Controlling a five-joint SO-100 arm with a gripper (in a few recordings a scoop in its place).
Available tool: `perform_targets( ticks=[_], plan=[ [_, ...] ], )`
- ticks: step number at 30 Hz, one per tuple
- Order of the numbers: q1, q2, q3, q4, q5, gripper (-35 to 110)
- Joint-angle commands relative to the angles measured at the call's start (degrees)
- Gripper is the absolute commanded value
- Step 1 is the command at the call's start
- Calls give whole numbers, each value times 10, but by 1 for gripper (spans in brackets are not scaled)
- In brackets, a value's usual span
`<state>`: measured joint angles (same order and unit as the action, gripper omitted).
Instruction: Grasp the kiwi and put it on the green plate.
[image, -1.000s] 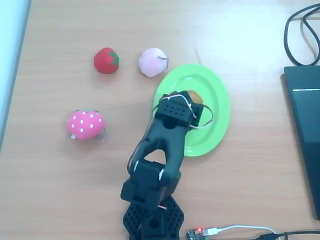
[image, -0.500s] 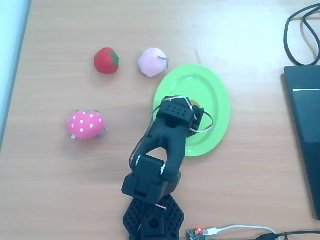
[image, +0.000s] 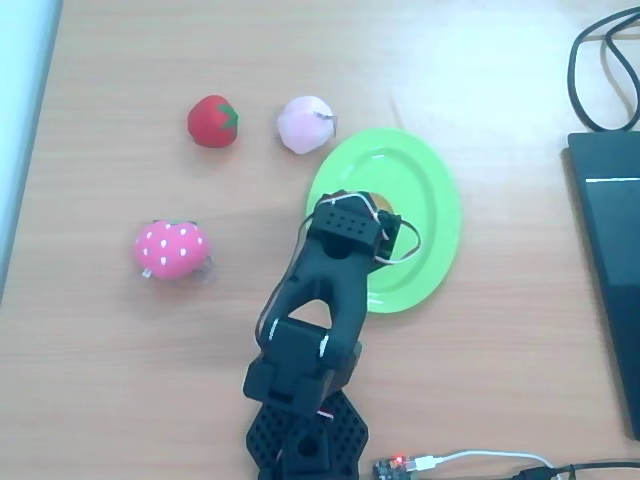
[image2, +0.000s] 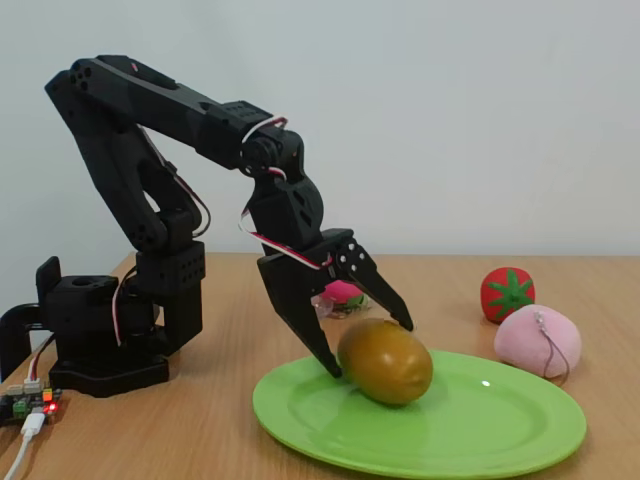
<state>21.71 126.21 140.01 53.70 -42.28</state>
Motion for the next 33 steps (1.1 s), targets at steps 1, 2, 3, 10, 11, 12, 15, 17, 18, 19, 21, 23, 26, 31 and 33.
perform_targets(
  ticks=[1, 2, 3, 10, 11, 12, 15, 17, 18, 19, 21, 23, 26, 31, 33],
  plan=[
    [-7, 28, 11, 4, -4, 44],
    [-10, 33, 14, 6, -4, 45],
    [-12, 40, 18, 7, -4, 46],
    [-33, 90, 43, 10, -13, 50],
    [-38, 101, 48, 10, -15, 50],
    [-42, 113, 53, 10, -18, 50],
    [-58, 141, 58, 18, -27, 50],
    [-72, 159, 59, 32, -29, 49],
    [-79, 169, 59, 40, -28, 48],
    [-88, 177, 59, 50, -26, 48],
    [-109, 196, 63, 67, -21, 47],
    [-131, 216, 64, 86, -8, 46],
    [-169, 234, 53, 118, 18, 43],
    [-207, 234, 19, 132, 62, 34],
    [-222, 230, 5, 132, 74, 31]
  ],
)
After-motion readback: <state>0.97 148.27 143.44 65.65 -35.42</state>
